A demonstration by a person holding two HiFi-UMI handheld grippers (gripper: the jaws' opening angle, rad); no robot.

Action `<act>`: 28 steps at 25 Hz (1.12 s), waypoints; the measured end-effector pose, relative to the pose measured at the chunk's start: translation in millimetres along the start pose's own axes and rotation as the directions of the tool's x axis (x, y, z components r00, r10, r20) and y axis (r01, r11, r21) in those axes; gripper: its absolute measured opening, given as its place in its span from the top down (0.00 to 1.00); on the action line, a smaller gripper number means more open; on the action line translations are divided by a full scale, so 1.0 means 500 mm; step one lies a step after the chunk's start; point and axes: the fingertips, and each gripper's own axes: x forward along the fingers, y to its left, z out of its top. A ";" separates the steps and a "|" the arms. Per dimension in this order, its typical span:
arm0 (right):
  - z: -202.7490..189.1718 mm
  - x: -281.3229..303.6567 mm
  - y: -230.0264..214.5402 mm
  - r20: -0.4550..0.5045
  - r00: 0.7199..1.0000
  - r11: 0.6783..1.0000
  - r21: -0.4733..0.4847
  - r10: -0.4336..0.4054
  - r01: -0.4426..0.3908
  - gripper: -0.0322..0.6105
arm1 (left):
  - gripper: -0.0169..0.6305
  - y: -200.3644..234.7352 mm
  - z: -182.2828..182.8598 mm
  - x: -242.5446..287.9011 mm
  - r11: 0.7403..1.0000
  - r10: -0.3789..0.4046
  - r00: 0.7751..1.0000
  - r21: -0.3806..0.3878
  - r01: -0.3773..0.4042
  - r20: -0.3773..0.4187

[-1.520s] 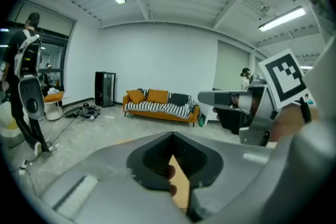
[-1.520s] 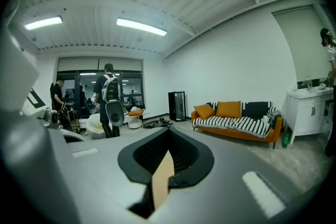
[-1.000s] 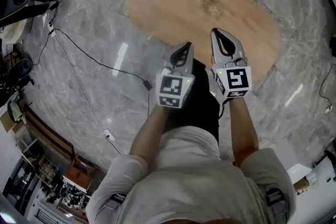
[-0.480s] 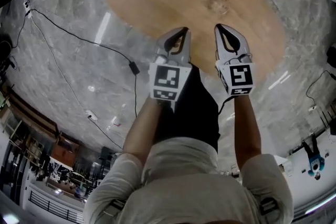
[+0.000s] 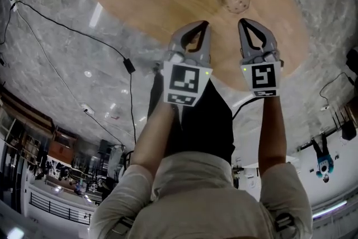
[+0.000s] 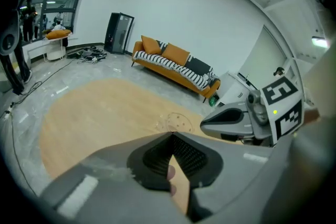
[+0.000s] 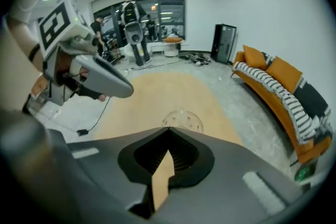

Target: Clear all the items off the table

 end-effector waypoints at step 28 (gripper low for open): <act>-0.053 0.135 0.051 -0.429 0.902 0.915 -0.345 0.046 -0.210 0.76 | 0.94 0.085 -0.082 0.034 0.975 0.111 0.994 -0.190 -0.112 -0.018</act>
